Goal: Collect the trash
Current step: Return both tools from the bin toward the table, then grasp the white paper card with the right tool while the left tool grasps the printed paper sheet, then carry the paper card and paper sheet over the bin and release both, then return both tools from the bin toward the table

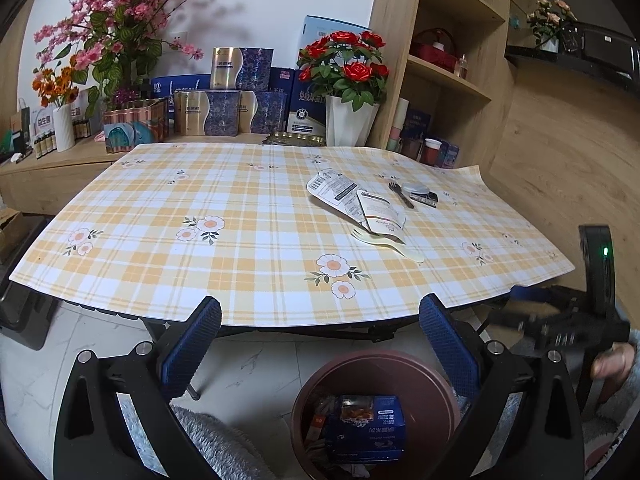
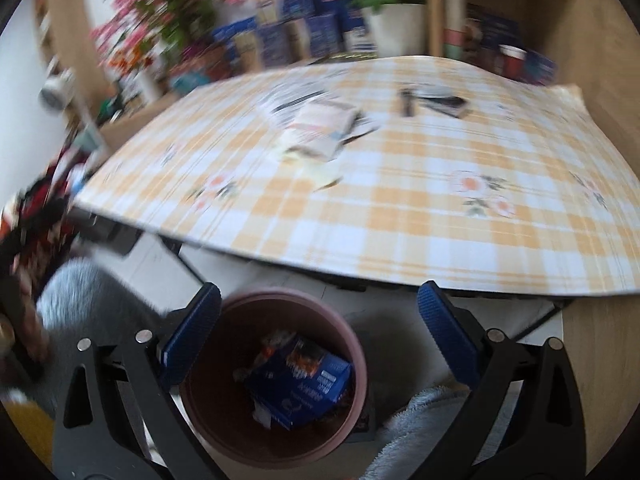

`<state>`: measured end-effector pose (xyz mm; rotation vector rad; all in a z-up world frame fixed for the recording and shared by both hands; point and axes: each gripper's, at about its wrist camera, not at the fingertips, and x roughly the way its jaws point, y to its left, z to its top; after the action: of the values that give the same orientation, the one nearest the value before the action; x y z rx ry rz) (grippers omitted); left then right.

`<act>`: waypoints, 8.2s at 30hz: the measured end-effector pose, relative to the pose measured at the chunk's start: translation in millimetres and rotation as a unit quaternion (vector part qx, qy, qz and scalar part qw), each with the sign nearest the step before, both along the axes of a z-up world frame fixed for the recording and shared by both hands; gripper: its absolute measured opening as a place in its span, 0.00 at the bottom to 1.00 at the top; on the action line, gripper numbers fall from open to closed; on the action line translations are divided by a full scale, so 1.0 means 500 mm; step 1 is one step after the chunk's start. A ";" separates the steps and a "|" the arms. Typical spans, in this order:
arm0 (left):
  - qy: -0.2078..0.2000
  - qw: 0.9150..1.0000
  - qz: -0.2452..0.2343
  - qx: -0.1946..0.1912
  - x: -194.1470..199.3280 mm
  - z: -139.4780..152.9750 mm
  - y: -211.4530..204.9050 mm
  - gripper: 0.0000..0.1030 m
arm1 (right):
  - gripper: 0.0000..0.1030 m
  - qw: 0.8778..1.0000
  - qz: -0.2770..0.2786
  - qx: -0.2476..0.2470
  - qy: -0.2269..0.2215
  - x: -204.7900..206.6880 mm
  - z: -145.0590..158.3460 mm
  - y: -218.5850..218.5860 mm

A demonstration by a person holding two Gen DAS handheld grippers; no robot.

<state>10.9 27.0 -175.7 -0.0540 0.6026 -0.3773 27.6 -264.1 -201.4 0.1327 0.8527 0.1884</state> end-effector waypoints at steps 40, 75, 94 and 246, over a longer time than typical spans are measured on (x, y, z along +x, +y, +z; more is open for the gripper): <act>0.058 0.988 0.108 -0.099 0.254 -0.005 0.091 0.94 | 0.94 0.996 -0.060 0.011 0.070 0.427 -0.026 0.089; 0.241 0.925 0.024 -0.293 0.551 -0.130 -0.075 0.56 | 0.62 0.994 -0.074 -0.055 0.056 0.437 -0.044 0.038; 0.243 0.912 0.009 -0.331 0.638 -0.181 -0.109 0.06 | 0.62 0.995 -0.076 -0.036 0.061 0.442 -0.054 0.023; 0.168 0.979 -0.026 -0.111 0.122 -0.116 -0.014 0.90 | 0.94 0.994 0.092 -0.046 0.023 -0.016 -0.035 0.087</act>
<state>72.0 20.0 -234.0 -0.3206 0.8945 -0.4898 19.6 -220.7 -218.9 -0.0288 0.9186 0.3195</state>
